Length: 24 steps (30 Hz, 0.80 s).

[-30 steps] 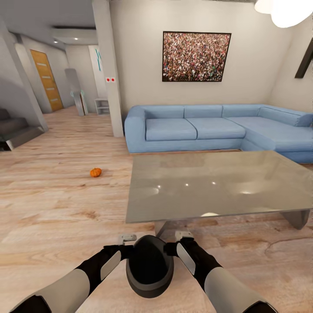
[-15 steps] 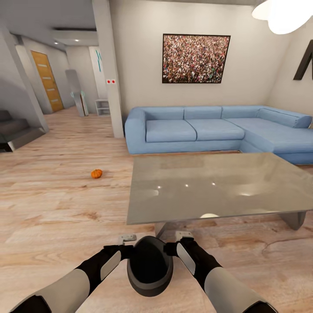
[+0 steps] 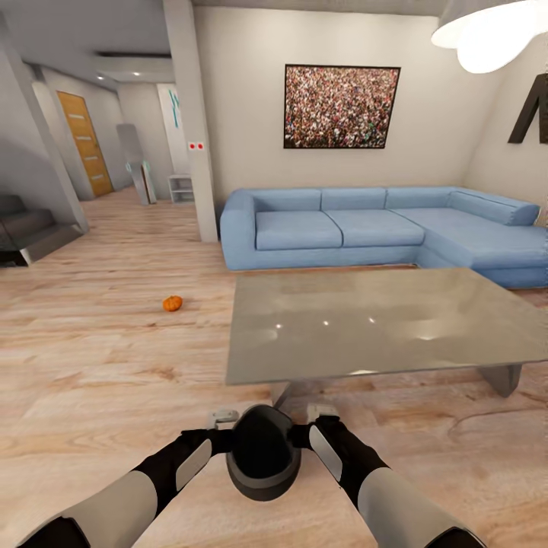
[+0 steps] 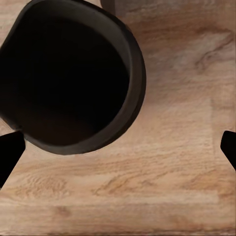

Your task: Place each of the two pumpkins and all three candles from the living room inside a cabinet in the living room (use any cabinet), then make sure every cabinet is closed, and position the cauldron so it is next to a table in the living room.

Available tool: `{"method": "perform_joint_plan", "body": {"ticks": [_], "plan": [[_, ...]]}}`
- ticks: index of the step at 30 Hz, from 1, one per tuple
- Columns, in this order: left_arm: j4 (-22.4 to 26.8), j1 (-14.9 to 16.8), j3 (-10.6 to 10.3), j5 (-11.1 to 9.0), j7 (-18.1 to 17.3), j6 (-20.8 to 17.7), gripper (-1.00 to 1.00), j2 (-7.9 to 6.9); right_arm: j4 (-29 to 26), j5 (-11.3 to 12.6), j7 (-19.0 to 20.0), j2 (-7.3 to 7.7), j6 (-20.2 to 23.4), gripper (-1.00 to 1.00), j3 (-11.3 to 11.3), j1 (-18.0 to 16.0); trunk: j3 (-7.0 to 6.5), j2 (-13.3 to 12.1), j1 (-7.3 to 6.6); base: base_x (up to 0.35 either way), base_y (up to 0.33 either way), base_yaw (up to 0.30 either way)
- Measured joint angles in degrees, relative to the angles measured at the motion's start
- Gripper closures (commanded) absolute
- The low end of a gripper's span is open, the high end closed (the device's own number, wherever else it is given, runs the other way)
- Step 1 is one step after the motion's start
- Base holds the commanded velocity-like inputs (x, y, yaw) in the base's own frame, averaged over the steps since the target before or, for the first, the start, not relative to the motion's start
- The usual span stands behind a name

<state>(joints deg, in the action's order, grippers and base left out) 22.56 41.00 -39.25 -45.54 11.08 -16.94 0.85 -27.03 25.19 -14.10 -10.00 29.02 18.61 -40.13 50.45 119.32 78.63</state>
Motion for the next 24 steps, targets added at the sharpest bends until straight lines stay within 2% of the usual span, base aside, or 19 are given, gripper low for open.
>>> {"method": "perform_joint_plan", "body": {"ticks": [9,24], "plan": [[0.30,0.00,0.19,0.00,-0.16,0.05,-1.00,0.01,0.00,-0.03,0.01,0.00,0.01,-1.00,-0.09,0.01,-1.64,-3.61,-1.99,-0.282,0.000,-0.031],[0.48,0.01,0.04,0.00,-0.18,0.18,-1.00,0.02,-0.01,-0.06,0.02,0.00,0.03,-1.00,-0.16,0.01,-4.91,-9.62,-5.31,-0.019,0.000,-0.233]]}}
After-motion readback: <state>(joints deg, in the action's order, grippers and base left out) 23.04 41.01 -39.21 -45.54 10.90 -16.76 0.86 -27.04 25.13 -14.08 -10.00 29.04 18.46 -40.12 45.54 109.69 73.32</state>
